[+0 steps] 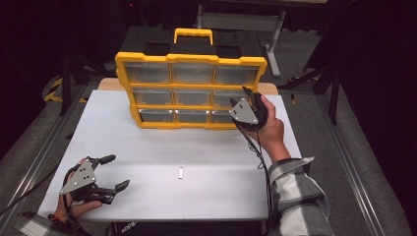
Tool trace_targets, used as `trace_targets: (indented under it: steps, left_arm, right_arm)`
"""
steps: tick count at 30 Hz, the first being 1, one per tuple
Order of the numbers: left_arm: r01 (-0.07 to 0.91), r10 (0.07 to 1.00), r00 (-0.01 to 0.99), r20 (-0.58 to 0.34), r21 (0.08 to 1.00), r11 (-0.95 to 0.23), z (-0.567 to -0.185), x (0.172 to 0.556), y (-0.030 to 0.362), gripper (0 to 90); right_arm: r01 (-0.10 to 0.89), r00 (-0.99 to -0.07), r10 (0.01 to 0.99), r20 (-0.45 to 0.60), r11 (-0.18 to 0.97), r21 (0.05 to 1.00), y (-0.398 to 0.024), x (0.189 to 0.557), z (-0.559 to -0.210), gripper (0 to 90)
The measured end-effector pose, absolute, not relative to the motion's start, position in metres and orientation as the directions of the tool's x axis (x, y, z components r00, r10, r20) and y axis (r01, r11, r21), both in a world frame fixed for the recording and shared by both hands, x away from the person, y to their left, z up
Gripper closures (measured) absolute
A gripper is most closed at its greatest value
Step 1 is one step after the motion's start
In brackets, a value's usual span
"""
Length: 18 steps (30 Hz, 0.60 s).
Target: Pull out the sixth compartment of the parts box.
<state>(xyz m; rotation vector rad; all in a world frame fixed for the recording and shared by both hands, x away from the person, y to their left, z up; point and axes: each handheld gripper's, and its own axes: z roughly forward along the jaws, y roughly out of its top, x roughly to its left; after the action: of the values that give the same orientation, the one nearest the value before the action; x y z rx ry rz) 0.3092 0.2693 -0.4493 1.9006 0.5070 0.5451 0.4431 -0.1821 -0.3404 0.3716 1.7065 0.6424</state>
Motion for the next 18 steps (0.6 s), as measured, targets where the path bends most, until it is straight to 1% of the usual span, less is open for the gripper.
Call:
trace_targets:
  steps: [2,4,7,9,11,14,16,18]
  left_arm:
    - [0.095,0.573,0.807,0.141,0.927,-0.362,-0.449,0.309,0.269,9.6]
    - [0.098,0.572,0.808,0.141,0.925,-0.366,-0.449,0.308,0.270,9.6]
    - [0.096,0.571,0.808,0.141,0.926,-0.364,-0.449,0.308,0.269,9.6]
    - [0.099,0.570,0.810,0.138,0.926,-0.364,-0.450,0.309,0.269,9.6]
    - [0.099,0.569,0.810,0.141,0.924,-0.370,-0.450,0.309,0.268,9.6]
    - [0.100,0.571,0.809,0.141,0.924,-0.370,-0.450,0.309,0.268,9.6]
    - [0.103,0.572,0.809,0.137,0.925,-0.367,-0.450,0.308,0.268,9.6]
    - [0.106,0.574,0.808,0.135,0.924,-0.367,-0.450,0.308,0.268,9.6]
  right_arm:
    - [-0.093,-0.227,0.537,-0.812,0.818,0.567,-0.179,0.445,-0.342,50.7]
    - [-0.078,-0.213,0.513,-0.832,0.840,0.537,-0.176,0.447,-0.345,52.5]
    - [-0.072,-0.198,0.482,-0.853,0.861,0.503,-0.175,0.448,-0.347,58.4]
    - [-0.071,-0.178,0.460,-0.870,0.876,0.478,-0.174,0.448,-0.347,64.3]
    - [-0.070,-0.162,0.425,-0.891,0.895,0.440,-0.174,0.448,-0.347,66.5]
    - [-0.062,-0.122,0.347,-0.930,0.933,0.356,-0.170,0.448,-0.350,69.4]
    - [-0.062,-0.122,0.328,-0.937,0.940,0.337,-0.169,0.448,-0.350,70.1]
    - [-0.058,-0.114,0.291,-0.950,0.953,0.298,-0.168,0.448,-0.350,71.3]
